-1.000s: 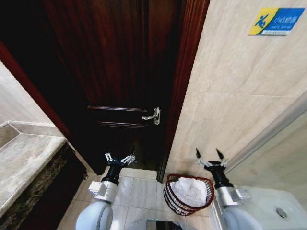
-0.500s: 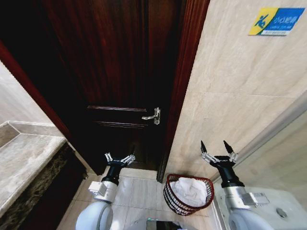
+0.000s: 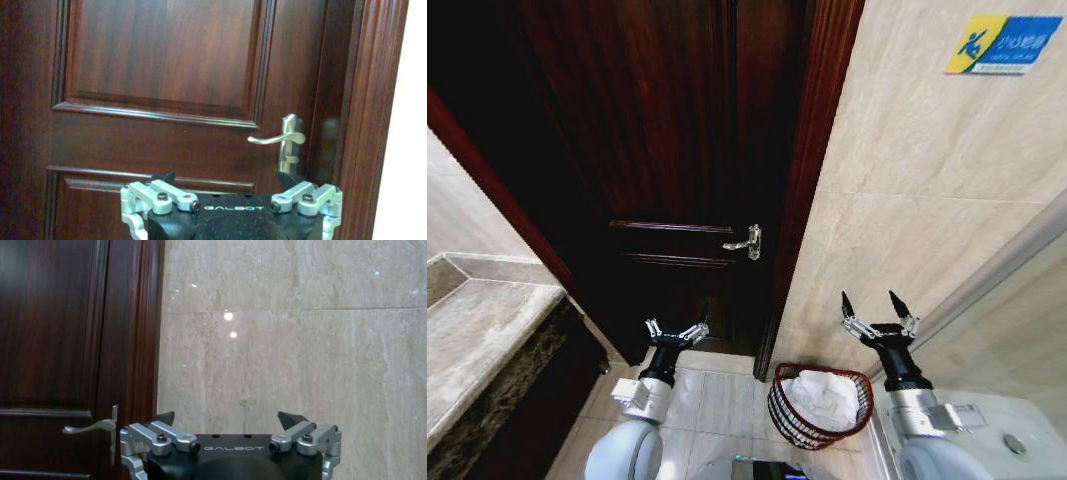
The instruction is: Discard the used towel into the hamper.
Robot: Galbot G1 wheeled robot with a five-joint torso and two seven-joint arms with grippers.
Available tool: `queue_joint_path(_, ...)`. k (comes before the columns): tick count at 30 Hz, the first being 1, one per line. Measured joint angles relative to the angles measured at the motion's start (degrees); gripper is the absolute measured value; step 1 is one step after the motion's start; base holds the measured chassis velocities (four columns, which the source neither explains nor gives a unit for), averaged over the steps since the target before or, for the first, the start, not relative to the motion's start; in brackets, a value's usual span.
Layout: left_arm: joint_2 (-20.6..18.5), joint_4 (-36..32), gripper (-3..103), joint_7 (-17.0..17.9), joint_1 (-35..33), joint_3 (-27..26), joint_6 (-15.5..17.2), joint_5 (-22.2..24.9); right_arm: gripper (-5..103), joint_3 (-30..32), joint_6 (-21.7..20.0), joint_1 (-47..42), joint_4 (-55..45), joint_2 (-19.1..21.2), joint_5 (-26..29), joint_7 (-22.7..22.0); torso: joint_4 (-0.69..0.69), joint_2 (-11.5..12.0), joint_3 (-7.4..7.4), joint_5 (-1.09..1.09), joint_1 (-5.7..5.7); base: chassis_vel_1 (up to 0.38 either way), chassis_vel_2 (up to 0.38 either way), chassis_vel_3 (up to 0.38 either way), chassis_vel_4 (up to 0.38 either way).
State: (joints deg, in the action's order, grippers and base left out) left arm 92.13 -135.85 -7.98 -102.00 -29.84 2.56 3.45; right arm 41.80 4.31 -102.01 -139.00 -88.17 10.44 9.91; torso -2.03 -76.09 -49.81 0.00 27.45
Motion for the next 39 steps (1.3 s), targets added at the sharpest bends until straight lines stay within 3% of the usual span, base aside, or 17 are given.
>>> queue_joint_path(39, 0.0, 0.0, 100, 0.0, 0.0, 0.0, 0.0, 0.0, 100, 0.0, -0.1, 0.0, 0.2, 0.0, 0.0, 0.0, 0.00, 0.0, 0.00, 0.00, 0.01, 0.004, -0.003, -0.004, 0.004)
